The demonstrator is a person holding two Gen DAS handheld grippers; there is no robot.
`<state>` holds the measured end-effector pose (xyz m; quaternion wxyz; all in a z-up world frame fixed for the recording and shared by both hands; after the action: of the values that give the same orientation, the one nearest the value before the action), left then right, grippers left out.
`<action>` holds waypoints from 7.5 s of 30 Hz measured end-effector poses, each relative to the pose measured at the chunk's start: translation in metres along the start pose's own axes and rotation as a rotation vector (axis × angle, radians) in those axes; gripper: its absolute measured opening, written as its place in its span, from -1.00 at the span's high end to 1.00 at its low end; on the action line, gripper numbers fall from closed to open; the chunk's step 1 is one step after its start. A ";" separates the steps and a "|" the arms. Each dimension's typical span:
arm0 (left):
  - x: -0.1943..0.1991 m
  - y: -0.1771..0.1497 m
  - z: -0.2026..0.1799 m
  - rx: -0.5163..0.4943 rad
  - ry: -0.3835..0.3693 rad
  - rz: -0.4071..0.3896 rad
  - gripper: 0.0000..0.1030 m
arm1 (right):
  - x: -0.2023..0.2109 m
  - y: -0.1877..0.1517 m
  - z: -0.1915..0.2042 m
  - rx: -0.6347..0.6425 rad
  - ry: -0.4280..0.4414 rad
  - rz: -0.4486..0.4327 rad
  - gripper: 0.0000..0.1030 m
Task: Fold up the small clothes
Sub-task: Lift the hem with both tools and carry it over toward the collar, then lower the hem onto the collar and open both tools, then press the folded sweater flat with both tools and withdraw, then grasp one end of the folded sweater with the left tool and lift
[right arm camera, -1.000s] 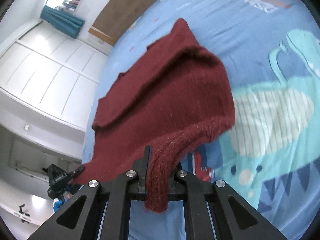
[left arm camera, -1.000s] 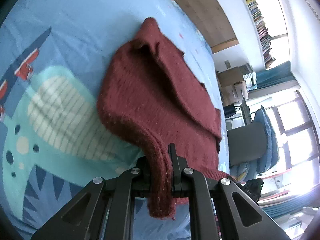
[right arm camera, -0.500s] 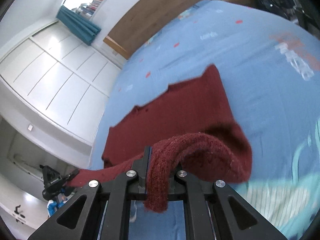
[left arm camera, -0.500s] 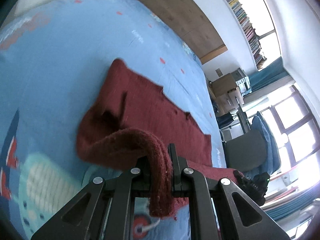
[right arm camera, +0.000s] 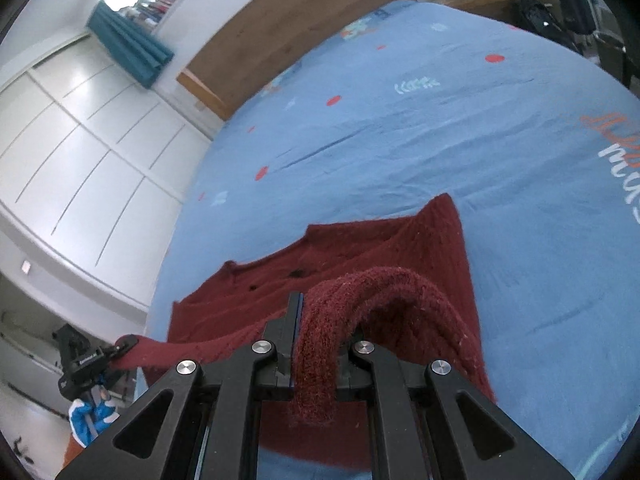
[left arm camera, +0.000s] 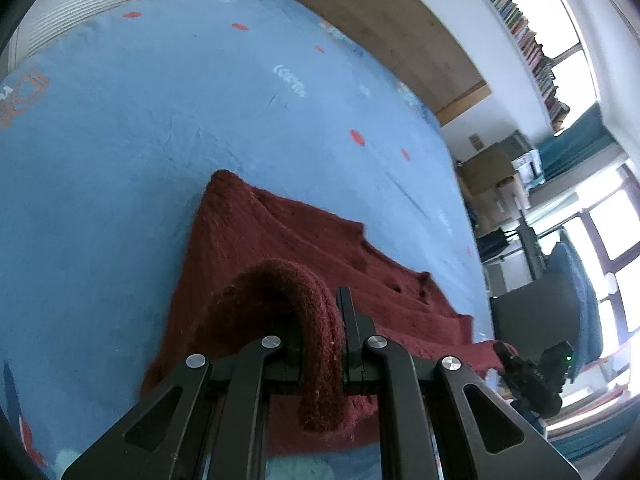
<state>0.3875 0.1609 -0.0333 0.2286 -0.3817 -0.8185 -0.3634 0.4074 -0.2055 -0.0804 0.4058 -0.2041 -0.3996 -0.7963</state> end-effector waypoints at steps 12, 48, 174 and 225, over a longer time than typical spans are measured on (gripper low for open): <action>-0.045 0.001 0.036 0.025 0.065 0.060 0.77 | -0.054 0.008 -0.030 -0.058 -0.089 0.062 0.76; -0.067 -0.028 -0.022 -0.365 0.260 0.023 -0.03 | -0.088 -0.011 0.037 0.350 -0.255 0.059 -0.31; 0.019 -0.108 0.079 0.371 -0.043 -0.080 -0.16 | 0.089 -0.203 -0.043 0.197 -0.417 0.132 -0.37; -0.134 -0.151 -0.217 0.108 -0.209 0.179 0.66 | 0.201 -0.195 -0.159 -0.072 -0.340 -0.077 -0.37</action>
<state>0.3700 -0.1347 -0.0471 0.1939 -0.4762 -0.8188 -0.2553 0.1316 -0.3619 -0.1370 0.2942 -0.3347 -0.4413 -0.7789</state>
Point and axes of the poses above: each gripper's, at about its wrist camera, not at the fingertips, and x roughly against the way its jaws point, z to its left, y to its top, the point moved 8 cm from there along -x, roughly the way its jaws point, and after that the axes turned 3 degrees about -z, right-handed, at the moved point
